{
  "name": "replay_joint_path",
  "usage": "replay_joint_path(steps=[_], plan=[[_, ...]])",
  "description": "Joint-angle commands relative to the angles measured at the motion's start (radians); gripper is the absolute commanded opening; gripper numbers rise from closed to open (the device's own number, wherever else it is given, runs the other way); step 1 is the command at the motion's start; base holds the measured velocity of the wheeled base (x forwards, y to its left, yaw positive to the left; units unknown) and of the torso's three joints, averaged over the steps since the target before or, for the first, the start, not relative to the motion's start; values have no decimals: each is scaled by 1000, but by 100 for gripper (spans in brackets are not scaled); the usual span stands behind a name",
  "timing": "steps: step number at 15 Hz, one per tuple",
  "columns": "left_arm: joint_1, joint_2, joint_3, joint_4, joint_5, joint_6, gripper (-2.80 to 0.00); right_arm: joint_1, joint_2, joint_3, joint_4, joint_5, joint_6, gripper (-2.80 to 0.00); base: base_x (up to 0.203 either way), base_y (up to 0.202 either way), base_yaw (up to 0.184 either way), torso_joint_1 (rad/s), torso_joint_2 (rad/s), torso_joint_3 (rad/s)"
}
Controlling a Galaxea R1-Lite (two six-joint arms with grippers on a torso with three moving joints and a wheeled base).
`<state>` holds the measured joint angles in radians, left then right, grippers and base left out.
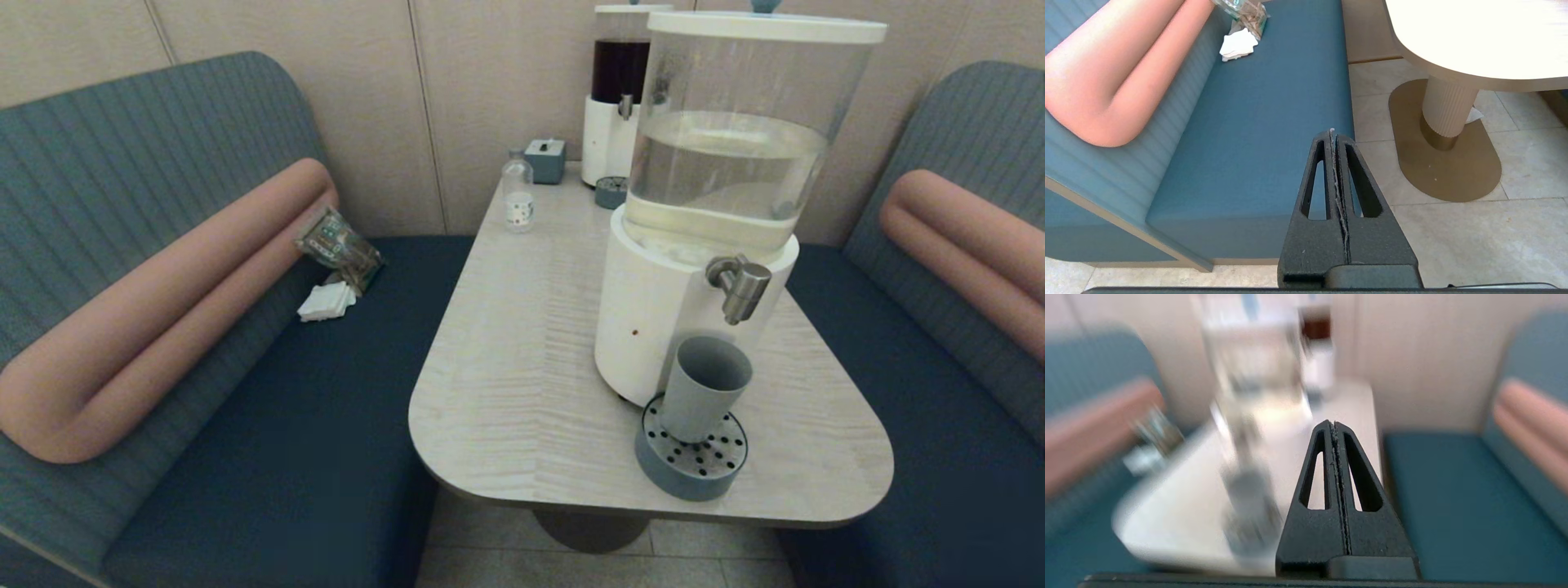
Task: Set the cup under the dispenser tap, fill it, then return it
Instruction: Turn on the faucet
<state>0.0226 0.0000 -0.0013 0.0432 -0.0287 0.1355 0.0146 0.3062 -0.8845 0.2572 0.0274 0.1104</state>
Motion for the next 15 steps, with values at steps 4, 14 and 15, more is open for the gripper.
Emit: replay_joint_path(steps=[4, 14, 15], plan=[[0, 3, 0, 0, 0, 1, -280, 25, 826, -849, 426, 94, 50, -280, 0, 0, 0, 0, 0, 0], [0, 3, 0, 0, 0, 1, -280, 248, 1341, -1031, 685, 159, -61, -280, 0, 0, 0, 0, 0, 0], [0, 3, 0, 0, 0, 1, -280, 248, 1347, -1028, 684, 160, -61, -280, 0, 0, 0, 0, 0, 0]])
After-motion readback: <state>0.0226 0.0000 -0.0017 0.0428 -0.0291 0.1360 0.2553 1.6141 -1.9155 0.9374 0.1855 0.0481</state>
